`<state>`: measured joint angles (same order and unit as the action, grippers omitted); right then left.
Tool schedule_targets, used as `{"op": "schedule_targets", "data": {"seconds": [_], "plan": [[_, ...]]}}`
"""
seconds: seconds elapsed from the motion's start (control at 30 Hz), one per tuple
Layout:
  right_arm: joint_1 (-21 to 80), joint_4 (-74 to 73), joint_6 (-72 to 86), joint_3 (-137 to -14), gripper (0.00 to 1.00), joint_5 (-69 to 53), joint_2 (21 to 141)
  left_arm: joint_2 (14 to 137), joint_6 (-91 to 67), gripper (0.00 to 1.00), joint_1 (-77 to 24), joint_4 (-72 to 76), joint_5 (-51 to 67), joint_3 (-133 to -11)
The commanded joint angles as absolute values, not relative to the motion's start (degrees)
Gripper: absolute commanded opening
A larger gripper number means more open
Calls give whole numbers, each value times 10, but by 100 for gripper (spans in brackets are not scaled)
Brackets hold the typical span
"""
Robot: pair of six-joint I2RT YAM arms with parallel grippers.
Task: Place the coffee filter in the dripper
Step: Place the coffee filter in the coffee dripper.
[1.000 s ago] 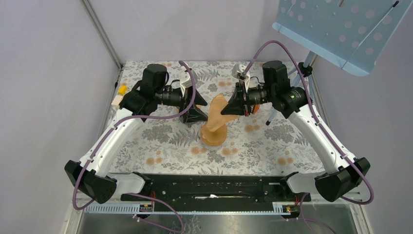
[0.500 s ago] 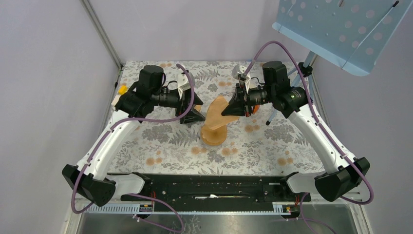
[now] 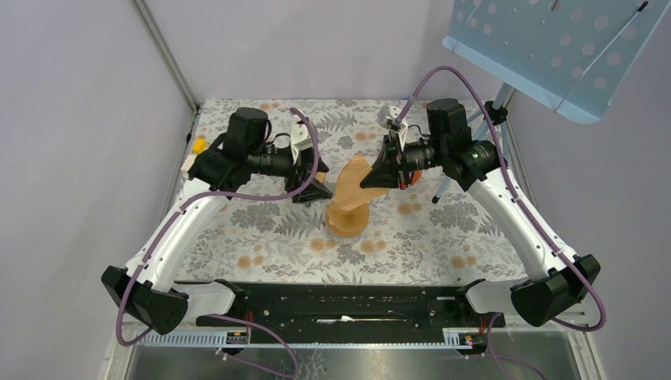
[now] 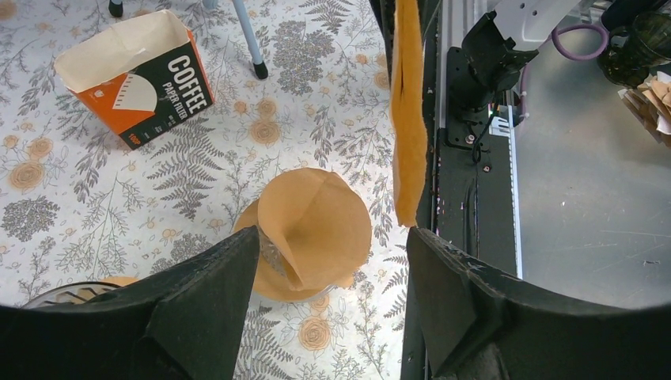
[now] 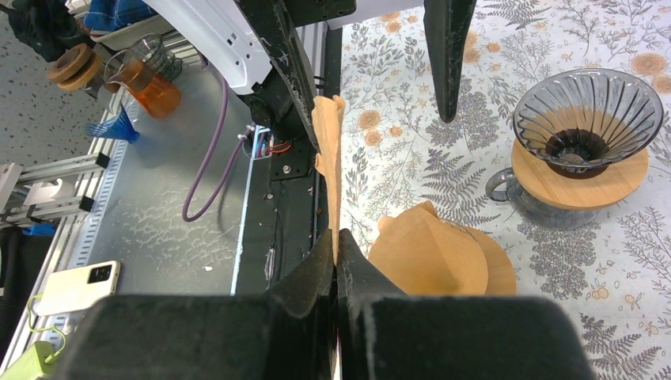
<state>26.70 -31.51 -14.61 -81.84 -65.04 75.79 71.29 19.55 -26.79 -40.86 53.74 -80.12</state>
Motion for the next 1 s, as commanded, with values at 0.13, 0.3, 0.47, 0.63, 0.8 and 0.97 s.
{"op": "schedule_targets", "data": {"seconds": [0.13,0.3,0.47,0.63,0.8,0.97], "plan": [[263,-315,-142,-833,0,-670,758,722,199,75,-266,-385,544,-805],[263,-311,-138,-832,0,-668,757,724,190,75,-266,-377,554,-805],[263,-303,-130,-829,0,-655,756,724,185,75,-266,-377,567,-804],[263,-299,-126,-830,0,-653,757,719,182,75,-266,-376,574,-802],[263,-296,-121,-831,0,-655,758,725,181,75,-266,-376,578,-800],[263,-295,-120,-831,0,-656,757,735,178,74,-266,-372,581,-805]]}}
